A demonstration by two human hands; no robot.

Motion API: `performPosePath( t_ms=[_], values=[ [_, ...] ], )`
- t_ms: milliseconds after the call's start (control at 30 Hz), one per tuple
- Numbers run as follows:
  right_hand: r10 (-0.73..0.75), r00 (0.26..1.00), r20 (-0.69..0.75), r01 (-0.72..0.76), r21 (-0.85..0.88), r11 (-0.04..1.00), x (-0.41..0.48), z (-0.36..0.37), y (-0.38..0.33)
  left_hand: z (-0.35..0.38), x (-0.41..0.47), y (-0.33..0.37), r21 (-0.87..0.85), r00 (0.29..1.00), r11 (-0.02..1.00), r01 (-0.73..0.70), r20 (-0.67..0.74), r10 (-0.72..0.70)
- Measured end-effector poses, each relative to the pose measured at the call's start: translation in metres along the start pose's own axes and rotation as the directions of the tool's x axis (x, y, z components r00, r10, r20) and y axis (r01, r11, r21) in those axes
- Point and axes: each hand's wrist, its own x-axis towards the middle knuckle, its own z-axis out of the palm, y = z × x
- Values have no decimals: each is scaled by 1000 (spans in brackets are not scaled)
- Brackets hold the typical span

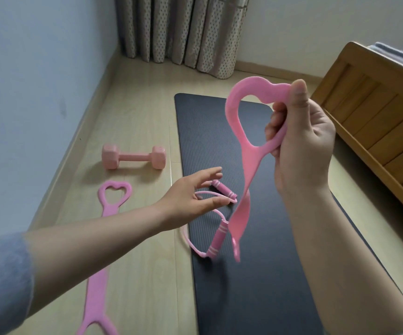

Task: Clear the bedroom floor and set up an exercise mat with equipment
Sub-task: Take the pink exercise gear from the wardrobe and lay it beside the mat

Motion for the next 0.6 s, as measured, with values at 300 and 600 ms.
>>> performPosePath(
  t_ms=[300,600],
  values=[
    [98,992,83,-102,48,994,-1,15,-8,-5,-12,26,-179,998,982,-57,6,60],
    [198,968,155,-222,156,963,-2,24,-18,-15,-16,27,-52,995,994,-96,-18,95]
  ],
)
